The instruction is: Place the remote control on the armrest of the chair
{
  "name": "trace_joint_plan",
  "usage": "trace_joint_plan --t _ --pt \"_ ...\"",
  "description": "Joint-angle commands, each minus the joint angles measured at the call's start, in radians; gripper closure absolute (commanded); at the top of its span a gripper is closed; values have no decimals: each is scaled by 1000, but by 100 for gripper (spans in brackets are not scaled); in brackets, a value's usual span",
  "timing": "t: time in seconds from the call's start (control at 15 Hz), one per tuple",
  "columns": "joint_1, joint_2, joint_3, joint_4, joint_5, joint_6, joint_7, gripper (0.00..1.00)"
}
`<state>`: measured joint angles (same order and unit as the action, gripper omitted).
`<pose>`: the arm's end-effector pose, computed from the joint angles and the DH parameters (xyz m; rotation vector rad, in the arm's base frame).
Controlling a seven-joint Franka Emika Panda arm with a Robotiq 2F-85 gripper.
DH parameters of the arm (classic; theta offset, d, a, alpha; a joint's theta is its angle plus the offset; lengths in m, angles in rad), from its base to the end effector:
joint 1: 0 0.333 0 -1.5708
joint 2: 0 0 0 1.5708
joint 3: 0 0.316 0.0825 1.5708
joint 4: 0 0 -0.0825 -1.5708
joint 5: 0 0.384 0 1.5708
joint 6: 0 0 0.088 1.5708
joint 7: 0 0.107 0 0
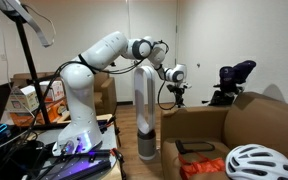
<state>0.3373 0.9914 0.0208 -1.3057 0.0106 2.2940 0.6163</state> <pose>0.6934 0.2560 0.1365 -3.0911 0.4271 0.0226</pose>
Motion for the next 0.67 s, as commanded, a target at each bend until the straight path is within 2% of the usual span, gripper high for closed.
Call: trace_joint_plan --t 0.0,0.53,0.6 --pt "27 45 -28 47 -10 27 13 90" --pt "53 99 -61 86 -13 45 22 90" --pt "51 98 -60 84 -7 49 28 40"
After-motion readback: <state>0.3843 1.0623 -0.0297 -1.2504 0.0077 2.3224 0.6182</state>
